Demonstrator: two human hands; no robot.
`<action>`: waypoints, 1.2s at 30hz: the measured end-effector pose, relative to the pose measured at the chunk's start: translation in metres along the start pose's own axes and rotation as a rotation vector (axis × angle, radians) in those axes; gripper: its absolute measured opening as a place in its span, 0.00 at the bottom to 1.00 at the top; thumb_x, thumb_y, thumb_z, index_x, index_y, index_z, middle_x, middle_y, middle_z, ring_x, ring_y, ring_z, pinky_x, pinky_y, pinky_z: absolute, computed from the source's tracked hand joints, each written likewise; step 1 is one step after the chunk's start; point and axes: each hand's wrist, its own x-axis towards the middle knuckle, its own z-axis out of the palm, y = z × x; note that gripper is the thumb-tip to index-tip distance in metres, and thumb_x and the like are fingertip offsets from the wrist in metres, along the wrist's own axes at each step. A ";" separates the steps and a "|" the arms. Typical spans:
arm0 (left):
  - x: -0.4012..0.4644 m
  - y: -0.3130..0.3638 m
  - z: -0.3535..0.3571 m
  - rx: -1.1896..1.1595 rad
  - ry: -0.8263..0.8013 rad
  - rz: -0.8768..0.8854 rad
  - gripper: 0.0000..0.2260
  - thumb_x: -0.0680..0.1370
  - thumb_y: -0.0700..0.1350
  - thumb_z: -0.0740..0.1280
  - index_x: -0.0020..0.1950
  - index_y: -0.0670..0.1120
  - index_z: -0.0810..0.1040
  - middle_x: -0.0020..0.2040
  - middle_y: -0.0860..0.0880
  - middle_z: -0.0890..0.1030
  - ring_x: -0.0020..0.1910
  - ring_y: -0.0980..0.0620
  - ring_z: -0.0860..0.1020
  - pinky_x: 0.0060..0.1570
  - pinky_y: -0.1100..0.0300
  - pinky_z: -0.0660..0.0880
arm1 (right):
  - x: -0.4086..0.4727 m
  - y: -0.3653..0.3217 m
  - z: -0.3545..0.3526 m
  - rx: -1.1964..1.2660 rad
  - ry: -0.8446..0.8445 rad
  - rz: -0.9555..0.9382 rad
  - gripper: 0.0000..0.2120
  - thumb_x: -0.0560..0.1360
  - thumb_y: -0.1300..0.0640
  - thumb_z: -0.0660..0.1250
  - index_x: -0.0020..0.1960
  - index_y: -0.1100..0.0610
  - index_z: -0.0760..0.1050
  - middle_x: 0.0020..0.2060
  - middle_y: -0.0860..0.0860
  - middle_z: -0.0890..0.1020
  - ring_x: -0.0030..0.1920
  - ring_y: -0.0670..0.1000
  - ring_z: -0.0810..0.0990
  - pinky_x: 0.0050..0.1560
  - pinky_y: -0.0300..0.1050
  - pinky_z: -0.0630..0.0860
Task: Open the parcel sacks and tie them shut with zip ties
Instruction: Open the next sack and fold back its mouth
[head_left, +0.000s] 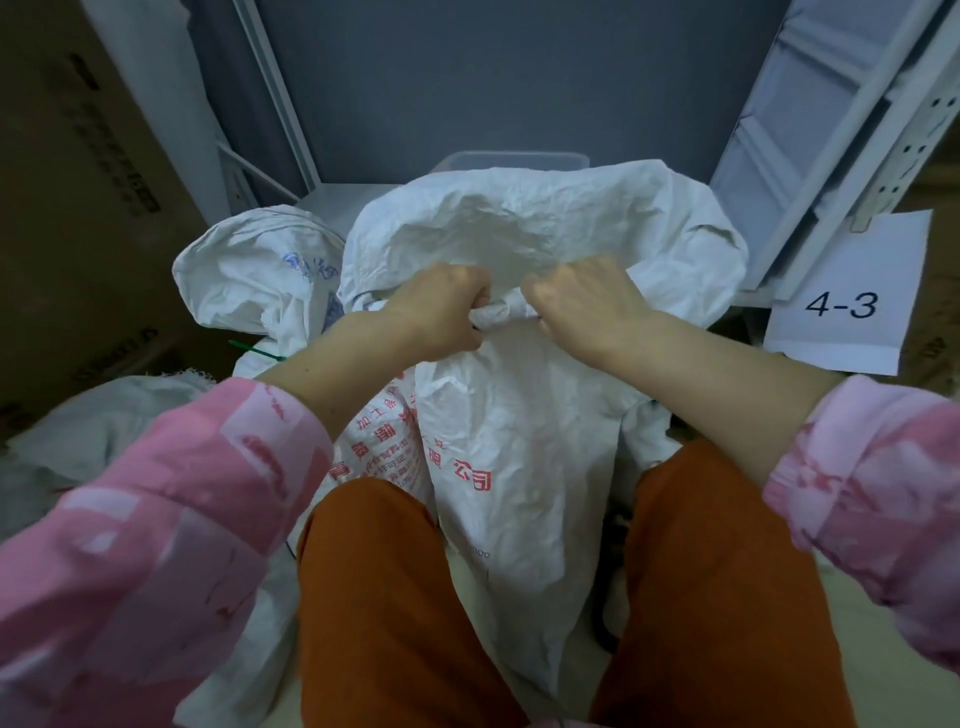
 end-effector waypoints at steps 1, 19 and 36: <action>0.000 0.000 -0.006 -0.009 -0.074 -0.020 0.15 0.68 0.40 0.72 0.38 0.50 0.66 0.39 0.51 0.71 0.41 0.49 0.70 0.35 0.58 0.64 | -0.003 -0.004 0.003 -0.056 0.008 -0.042 0.05 0.68 0.68 0.67 0.39 0.60 0.75 0.31 0.55 0.79 0.31 0.57 0.78 0.25 0.38 0.53; -0.001 0.013 -0.001 0.115 -0.084 -0.161 0.10 0.71 0.41 0.70 0.51 0.42 0.77 0.48 0.43 0.80 0.46 0.43 0.78 0.38 0.57 0.71 | 0.002 0.007 -0.027 0.505 -0.203 0.103 0.25 0.64 0.48 0.77 0.56 0.53 0.70 0.46 0.48 0.73 0.47 0.52 0.74 0.41 0.45 0.68; -0.001 0.022 -0.032 -0.226 -0.403 -0.159 0.10 0.68 0.49 0.76 0.43 0.48 0.79 0.33 0.51 0.77 0.30 0.53 0.72 0.30 0.65 0.68 | -0.010 -0.023 0.016 -0.002 0.443 -0.179 0.12 0.65 0.68 0.53 0.41 0.62 0.75 0.18 0.54 0.71 0.17 0.53 0.70 0.21 0.36 0.61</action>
